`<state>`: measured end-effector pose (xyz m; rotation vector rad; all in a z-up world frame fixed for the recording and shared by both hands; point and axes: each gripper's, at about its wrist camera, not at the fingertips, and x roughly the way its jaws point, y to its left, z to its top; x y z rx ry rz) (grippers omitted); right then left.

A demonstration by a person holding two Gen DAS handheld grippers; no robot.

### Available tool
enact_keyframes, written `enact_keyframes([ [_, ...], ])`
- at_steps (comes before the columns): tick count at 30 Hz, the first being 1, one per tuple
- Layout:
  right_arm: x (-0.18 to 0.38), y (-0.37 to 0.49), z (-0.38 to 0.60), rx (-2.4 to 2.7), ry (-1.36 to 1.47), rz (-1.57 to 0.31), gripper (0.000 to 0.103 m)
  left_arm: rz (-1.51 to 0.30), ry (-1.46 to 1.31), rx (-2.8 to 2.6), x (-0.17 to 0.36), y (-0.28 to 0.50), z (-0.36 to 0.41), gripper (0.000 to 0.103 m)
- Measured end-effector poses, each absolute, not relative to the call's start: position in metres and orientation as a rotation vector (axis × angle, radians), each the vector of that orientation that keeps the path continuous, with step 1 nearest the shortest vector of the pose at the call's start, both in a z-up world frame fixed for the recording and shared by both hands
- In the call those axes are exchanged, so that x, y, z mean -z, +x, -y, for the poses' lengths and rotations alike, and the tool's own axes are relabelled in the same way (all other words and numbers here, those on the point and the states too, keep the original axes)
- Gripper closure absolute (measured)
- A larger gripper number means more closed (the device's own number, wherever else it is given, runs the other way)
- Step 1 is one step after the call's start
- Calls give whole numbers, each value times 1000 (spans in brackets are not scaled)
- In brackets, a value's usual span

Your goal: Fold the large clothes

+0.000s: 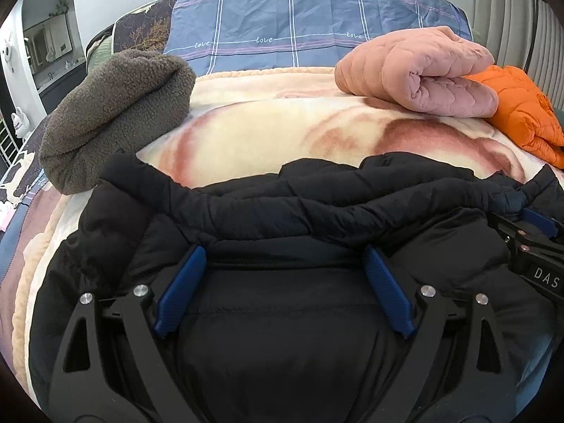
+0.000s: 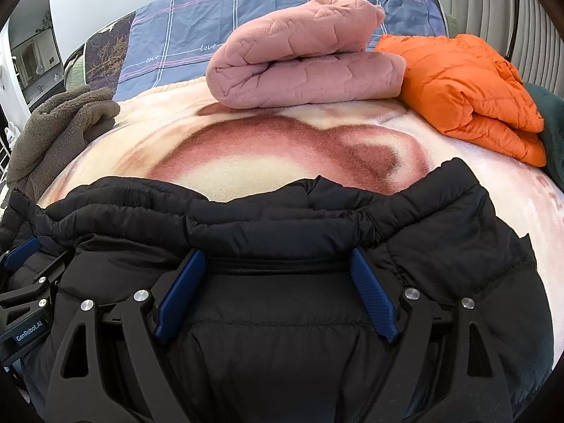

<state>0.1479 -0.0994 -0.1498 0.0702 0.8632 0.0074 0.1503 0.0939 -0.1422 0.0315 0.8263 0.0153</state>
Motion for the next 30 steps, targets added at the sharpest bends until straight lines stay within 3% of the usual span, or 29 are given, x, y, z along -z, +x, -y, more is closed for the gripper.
enact_keyframes([
  [7,134,135,99,-25,54,-851,19,-822,14,0,130,142,-97,15],
  [14,105,70,96,-68,86,-798,19,-777,-31,135,95,84,-103,13],
  [19,140,72,90,-38,30,-828,14,-795,61,75,134,86,-95,6],
  [30,123,52,95,-36,54,-813,14,-785,76,56,126,74,-96,9],
])
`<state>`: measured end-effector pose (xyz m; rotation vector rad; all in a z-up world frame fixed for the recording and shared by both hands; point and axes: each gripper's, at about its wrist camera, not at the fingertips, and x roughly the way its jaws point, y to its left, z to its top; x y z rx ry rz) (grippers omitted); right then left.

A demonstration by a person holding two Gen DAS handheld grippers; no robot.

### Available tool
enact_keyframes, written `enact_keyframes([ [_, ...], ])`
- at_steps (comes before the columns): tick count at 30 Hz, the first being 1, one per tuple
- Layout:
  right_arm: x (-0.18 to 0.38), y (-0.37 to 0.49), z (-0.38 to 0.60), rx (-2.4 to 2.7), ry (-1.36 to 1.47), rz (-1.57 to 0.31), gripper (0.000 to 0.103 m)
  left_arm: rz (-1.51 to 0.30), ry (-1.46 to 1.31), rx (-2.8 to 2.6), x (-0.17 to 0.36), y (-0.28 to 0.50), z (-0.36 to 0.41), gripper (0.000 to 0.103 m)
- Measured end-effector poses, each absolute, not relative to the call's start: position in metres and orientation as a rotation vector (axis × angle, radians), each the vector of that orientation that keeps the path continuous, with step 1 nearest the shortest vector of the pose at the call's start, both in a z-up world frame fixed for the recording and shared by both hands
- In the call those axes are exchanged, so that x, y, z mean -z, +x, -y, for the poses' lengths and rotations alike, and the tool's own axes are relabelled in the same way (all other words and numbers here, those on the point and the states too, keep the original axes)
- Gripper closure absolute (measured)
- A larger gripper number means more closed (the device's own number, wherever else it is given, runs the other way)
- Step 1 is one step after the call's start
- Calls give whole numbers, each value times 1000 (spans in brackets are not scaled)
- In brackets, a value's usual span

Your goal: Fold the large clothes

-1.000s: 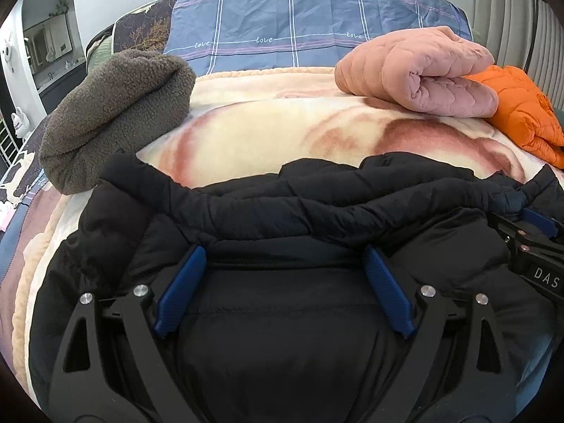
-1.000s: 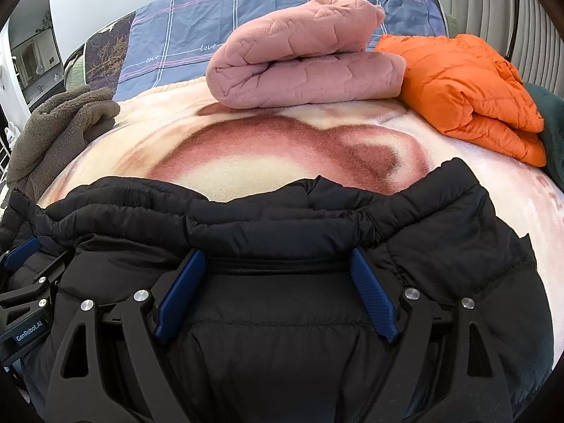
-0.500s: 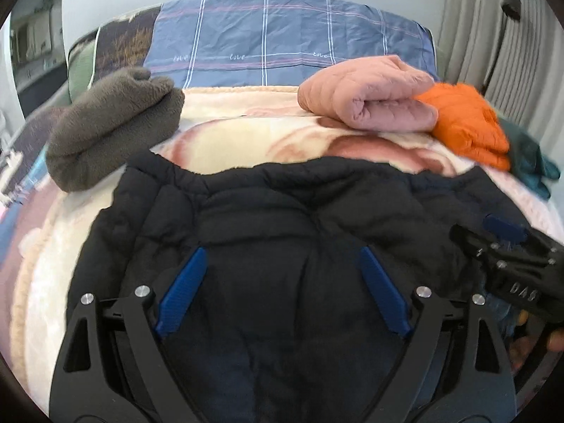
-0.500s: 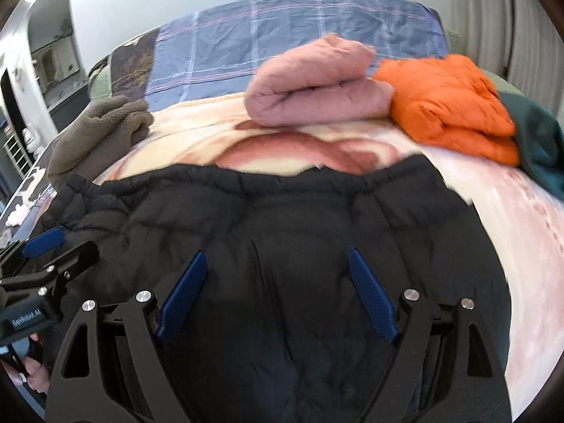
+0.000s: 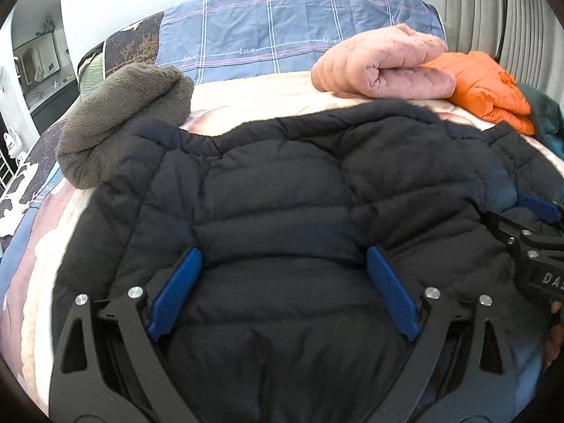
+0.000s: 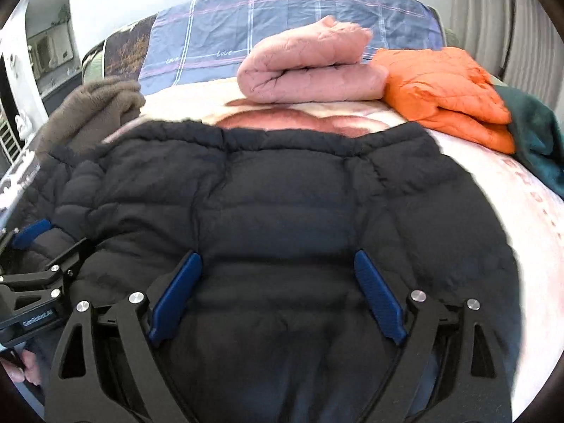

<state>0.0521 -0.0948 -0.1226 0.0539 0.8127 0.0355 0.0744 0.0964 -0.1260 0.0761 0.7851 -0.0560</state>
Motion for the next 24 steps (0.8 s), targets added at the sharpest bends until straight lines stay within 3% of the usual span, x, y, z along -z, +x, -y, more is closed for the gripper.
enact_keyframes([
  [4,100,10,86,-110,36,-744,14,-763,53,108,106,44,-99,11],
  [9,144,1,82,-69,-18,-815,12,-783,121,86,131,35,-95,6],
  [14,144,4,79,-70,-31,-838,11,-792,148,58,136,38,-90,6],
  [21,114,-28,96,-133,74,-814,11,-803,48,104,111,13,-105,9],
  [24,113,-46,90,-140,-38,-796,11,-774,118,146,104,-11,-103,8],
])
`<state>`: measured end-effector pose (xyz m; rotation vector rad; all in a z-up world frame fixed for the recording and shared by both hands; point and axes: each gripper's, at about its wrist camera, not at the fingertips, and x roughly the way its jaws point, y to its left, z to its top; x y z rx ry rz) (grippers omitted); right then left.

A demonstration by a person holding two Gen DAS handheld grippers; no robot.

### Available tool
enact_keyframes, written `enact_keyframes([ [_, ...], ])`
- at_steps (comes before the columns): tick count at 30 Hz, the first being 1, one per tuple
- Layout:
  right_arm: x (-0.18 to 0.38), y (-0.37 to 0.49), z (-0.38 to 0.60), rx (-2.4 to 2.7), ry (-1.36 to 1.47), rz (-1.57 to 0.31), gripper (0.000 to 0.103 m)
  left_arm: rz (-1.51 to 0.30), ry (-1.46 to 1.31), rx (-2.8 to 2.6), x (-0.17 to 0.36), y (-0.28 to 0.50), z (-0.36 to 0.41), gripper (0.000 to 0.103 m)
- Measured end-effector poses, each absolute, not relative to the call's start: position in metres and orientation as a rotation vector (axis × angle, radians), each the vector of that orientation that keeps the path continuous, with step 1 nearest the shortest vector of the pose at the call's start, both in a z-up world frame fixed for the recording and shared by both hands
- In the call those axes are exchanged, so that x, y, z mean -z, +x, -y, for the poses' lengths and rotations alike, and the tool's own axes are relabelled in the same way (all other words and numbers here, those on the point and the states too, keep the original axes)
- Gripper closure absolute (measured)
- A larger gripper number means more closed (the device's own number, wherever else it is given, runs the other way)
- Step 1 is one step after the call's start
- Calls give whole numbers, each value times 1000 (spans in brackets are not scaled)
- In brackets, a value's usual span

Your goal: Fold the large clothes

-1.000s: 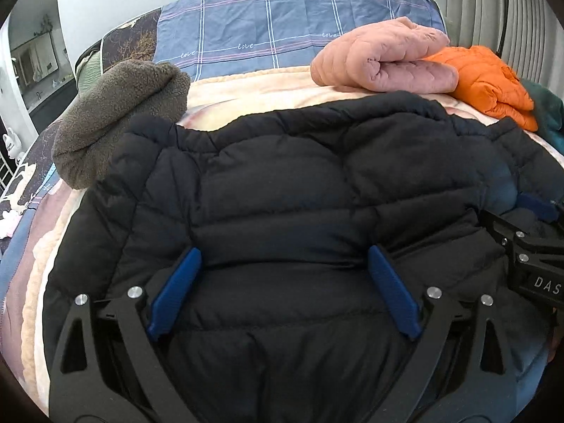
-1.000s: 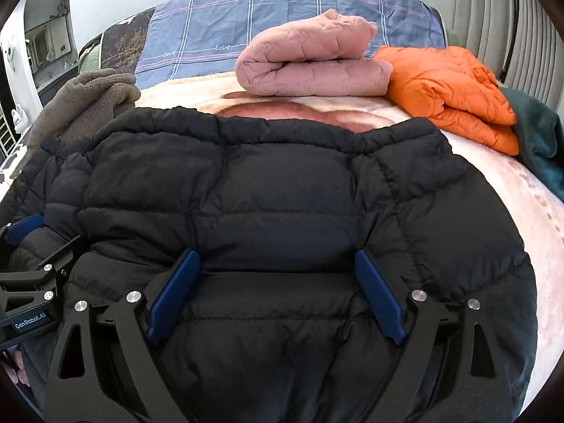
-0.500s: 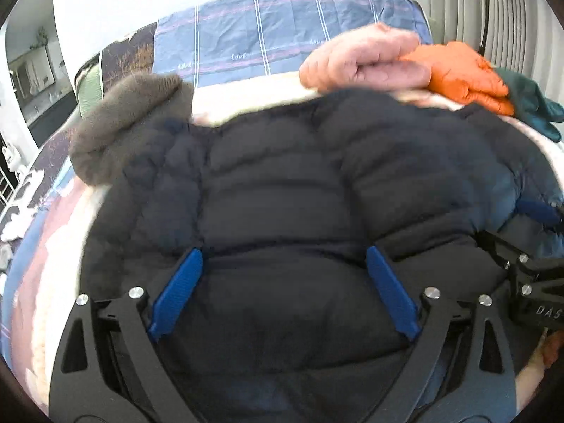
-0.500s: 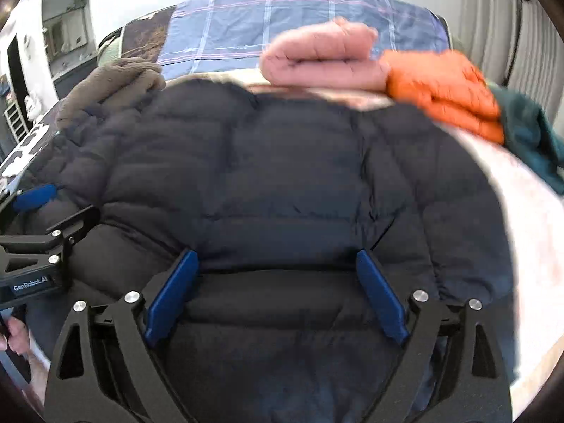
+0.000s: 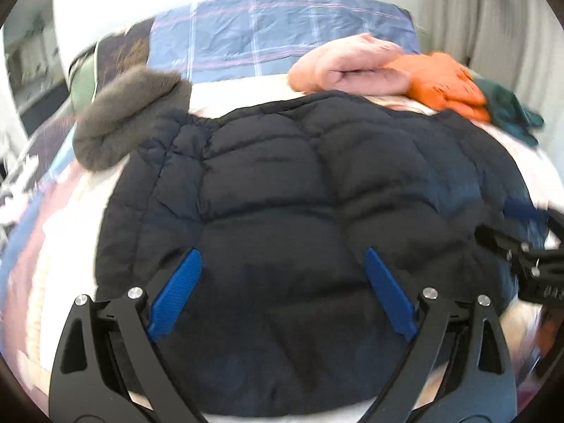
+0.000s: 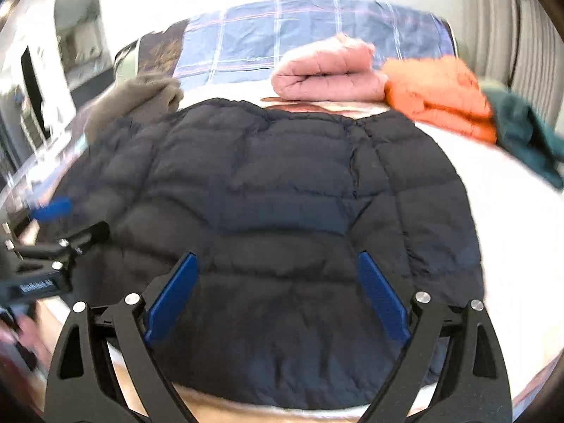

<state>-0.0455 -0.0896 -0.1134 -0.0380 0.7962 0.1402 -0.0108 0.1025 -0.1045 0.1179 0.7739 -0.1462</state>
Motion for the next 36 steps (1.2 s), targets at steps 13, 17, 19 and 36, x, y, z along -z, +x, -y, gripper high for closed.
enact_keyframes([
  [13,135,-48,90,-120,-66,-850,9,-785,161,98,123,-21,-107,5],
  [17,113,-48,91,-108,-51,-814,9,-694,129,54,93,-28,-126,5],
  [19,101,-46,87,-130,-52,-773,11,-674,120,10,86,-24,-136,5],
  [36,76,9,58,-263,10,-767,16,-870,-341,116,120,94,-249,6],
])
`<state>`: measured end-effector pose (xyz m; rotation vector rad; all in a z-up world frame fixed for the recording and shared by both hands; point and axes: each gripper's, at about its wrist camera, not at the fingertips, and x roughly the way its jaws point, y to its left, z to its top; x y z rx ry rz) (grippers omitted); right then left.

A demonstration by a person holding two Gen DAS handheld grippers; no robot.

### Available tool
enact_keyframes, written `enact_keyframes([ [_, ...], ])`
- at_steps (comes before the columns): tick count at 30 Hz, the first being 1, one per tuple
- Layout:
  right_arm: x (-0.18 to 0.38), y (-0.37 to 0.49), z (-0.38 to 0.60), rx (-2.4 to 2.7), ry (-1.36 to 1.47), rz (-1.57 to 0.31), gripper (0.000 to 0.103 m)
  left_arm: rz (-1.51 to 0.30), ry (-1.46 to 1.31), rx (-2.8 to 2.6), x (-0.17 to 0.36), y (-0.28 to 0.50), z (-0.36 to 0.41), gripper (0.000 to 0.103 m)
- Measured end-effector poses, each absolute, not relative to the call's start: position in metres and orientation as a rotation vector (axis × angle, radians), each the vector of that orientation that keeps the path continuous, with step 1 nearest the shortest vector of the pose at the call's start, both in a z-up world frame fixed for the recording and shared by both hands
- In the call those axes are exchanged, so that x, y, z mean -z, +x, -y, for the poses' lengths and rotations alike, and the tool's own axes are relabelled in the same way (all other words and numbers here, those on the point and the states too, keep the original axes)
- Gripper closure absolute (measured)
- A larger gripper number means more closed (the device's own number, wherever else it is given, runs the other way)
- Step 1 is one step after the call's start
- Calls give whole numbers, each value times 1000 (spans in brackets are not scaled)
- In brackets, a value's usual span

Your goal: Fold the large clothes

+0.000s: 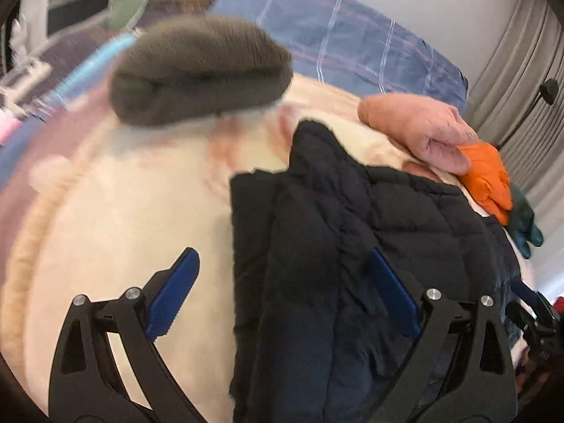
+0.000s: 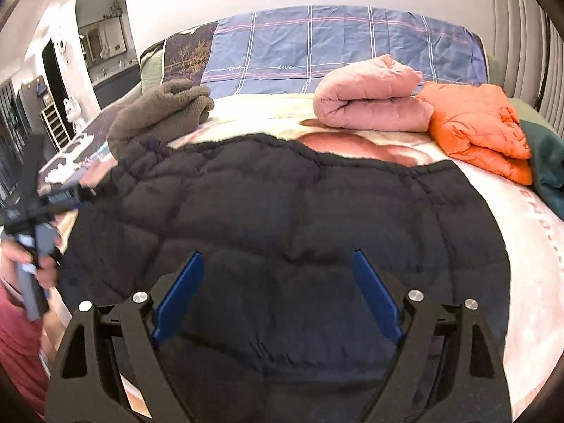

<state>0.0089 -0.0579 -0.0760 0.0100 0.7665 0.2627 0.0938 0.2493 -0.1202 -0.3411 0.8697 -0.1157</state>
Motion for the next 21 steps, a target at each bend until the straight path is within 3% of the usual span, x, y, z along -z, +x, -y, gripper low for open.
enact_keyframes([
  [5,69,32,49,-267,10,-766,17,-923,-350,164,151,96,-250,6],
  [11,63,74,27,-299,25,-793,32,-912,-373,202,159,94,-256,6],
  [17,94,125,19,-260,51,-874,32,-905,-382,246,158,94,-261,7],
  [18,113,134,16,-260,42,-897,27,-904,-392,260,158,95,-264,8],
  [21,125,133,11,-251,6,-871,25,-891,-423,320,157,98,-269,15],
])
